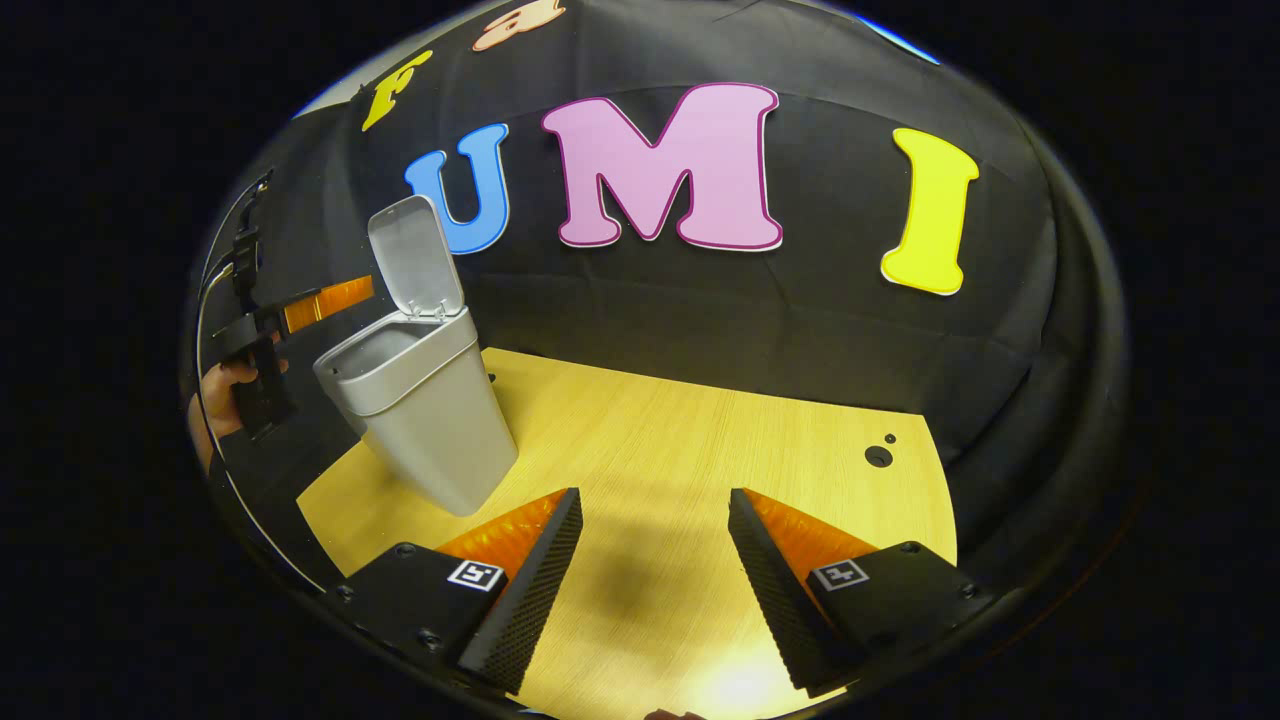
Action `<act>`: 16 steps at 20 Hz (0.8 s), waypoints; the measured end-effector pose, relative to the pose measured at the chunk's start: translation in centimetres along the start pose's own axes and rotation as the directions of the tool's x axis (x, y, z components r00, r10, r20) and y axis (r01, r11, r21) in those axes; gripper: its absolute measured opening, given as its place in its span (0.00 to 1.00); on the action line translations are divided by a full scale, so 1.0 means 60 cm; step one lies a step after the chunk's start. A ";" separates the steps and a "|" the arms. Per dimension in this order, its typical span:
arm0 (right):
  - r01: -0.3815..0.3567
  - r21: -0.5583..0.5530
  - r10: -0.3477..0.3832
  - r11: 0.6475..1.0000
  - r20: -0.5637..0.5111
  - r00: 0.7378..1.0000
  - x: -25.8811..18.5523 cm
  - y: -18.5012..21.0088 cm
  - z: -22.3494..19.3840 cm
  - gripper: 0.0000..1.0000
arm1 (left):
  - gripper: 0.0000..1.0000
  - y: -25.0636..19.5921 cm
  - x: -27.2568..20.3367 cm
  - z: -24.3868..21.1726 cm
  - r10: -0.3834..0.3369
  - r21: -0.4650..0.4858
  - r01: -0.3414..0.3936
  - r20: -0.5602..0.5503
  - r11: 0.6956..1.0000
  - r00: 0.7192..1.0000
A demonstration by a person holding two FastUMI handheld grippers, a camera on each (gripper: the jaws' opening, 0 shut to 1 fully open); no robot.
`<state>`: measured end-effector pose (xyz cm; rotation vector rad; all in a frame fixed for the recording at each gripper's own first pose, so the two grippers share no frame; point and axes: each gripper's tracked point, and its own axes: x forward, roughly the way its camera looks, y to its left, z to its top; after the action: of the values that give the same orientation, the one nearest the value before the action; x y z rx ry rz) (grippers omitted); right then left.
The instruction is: Press the lid of the desktop garbage bin to open it, pick up the crumpled paper on the desktop and throw it into the bin, then pick up the pop can on the desktop and drop it into the bin, and finally close the garbage bin lid.
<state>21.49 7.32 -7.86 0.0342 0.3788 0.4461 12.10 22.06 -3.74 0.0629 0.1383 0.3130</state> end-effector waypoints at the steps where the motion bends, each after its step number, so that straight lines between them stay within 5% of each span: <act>1: 0.001 0.000 -0.001 1.000 0.000 1.000 -0.001 -0.002 -0.001 0.95 | 0.85 -0.003 0.000 0.002 -0.001 0.007 0.001 0.008 1.000 1.000; 10: 0.008 0.011 -0.008 1.000 0.017 1.000 -0.014 -0.011 0.003 0.95 | 0.85 0.022 0.015 0.144 -0.001 -0.013 0.004 0.191 1.000 0.982; 16: 0.015 0.020 -0.015 1.000 0.033 0.999 -0.024 -0.019 0.005 0.95 | 0.84 0.076 0.081 0.268 -0.010 -0.130 0.048 0.280 0.990 0.960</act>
<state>20.89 5.66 -7.20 0.0582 0.3504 0.4265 17.61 27.25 11.91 -0.0302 -0.1625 0.2805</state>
